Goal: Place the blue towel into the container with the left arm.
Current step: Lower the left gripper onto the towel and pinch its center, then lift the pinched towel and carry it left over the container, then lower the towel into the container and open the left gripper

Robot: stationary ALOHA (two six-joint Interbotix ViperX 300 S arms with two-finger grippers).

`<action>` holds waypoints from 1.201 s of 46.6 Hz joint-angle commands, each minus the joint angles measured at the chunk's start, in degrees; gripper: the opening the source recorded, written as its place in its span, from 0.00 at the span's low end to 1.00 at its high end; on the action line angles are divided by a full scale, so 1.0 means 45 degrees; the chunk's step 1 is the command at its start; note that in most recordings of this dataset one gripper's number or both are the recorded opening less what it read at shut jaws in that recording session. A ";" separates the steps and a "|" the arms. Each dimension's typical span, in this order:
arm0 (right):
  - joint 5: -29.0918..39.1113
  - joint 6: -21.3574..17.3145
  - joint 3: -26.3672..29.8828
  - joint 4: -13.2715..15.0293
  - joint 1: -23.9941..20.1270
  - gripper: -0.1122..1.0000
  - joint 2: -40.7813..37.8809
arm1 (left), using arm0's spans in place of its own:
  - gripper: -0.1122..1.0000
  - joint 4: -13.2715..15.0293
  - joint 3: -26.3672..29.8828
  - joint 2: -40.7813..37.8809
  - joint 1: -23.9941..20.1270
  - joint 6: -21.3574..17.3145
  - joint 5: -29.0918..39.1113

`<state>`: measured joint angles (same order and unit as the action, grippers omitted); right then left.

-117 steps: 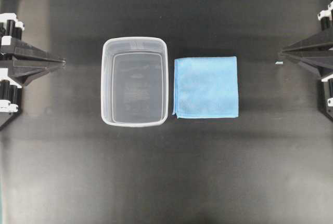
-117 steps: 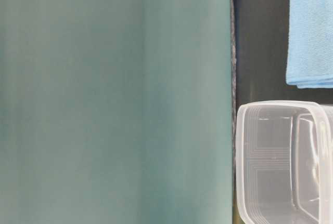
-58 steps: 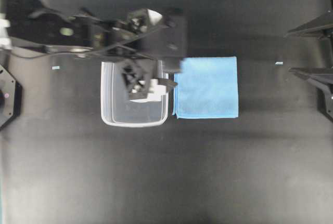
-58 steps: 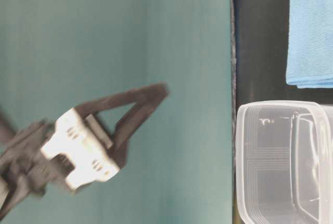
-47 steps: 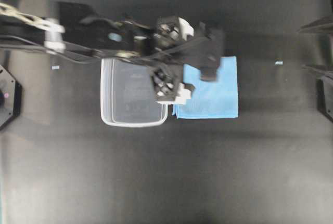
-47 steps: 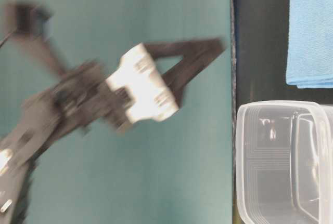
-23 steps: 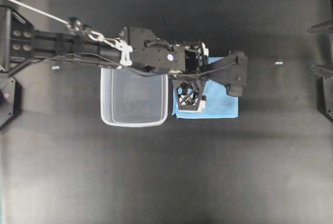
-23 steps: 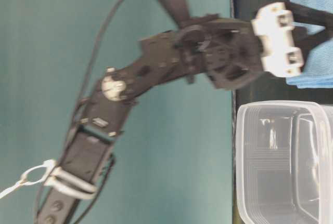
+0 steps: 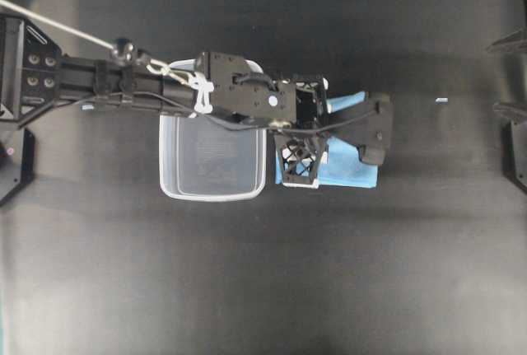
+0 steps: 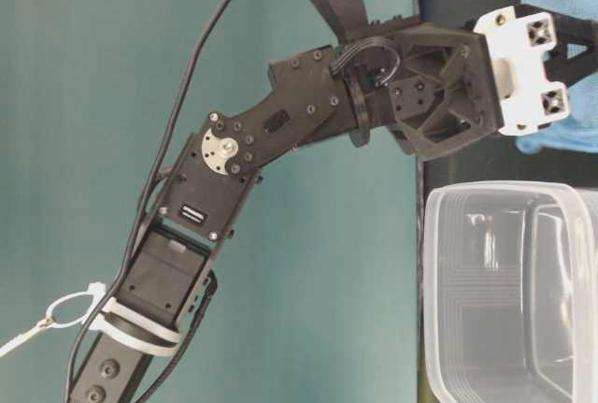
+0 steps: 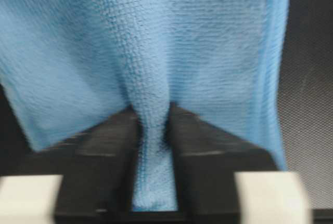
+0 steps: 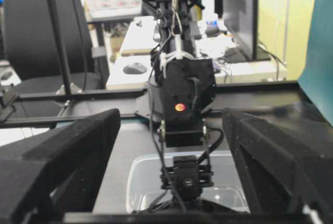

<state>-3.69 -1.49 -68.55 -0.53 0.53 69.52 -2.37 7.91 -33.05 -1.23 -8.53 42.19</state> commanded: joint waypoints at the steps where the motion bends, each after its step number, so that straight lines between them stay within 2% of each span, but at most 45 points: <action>1: -0.0039 0.0020 0.0098 -0.0020 0.0000 0.79 -0.0078 | 0.19 -0.0059 0.0195 0.0371 -0.0039 0.0059 -0.0078; 3: 0.0039 0.0020 0.0098 -0.0020 0.0000 0.79 -0.0078 | 0.15 -0.0039 0.0293 0.0469 -0.0059 0.0078 -0.0078; 9: 0.0254 0.0000 0.0098 -0.0020 0.0000 0.79 -0.0078 | 0.15 -0.0059 0.0840 0.1094 0.0020 0.0059 0.0430; 16: 0.0293 0.0000 0.0156 -0.0020 0.0000 0.79 0.0059 | 0.15 -0.0039 0.1211 0.2383 0.0078 0.0195 0.1816; 25: 0.0508 0.0000 0.0176 -0.0020 0.0000 0.79 0.0098 | 0.15 -0.0039 0.0605 0.4375 -0.0059 0.0117 0.3027; 30: 0.0684 0.0000 0.0176 -0.0020 0.0000 0.79 0.0098 | 0.15 -0.0059 -0.0254 0.5645 -0.0137 0.0234 0.3437; 39: 0.0703 0.0000 0.0156 -0.0020 0.0000 0.79 0.0098 | 0.15 -0.0039 -0.3086 0.7695 -0.0176 0.0293 0.3301; 47: 0.0703 0.0000 0.0156 -0.0020 0.0000 0.79 0.0098 | 0.15 -0.0059 -0.5371 0.8809 -0.0195 0.0254 0.2051; 56: 0.0684 0.0000 0.0156 -0.0020 0.0000 0.79 0.0098 | 0.15 -0.0059 -0.6563 0.9316 -0.0332 0.0234 0.1055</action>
<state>-0.26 -1.49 -68.55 -0.53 0.53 70.40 -2.37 -20.83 7.12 -2.29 -7.47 48.16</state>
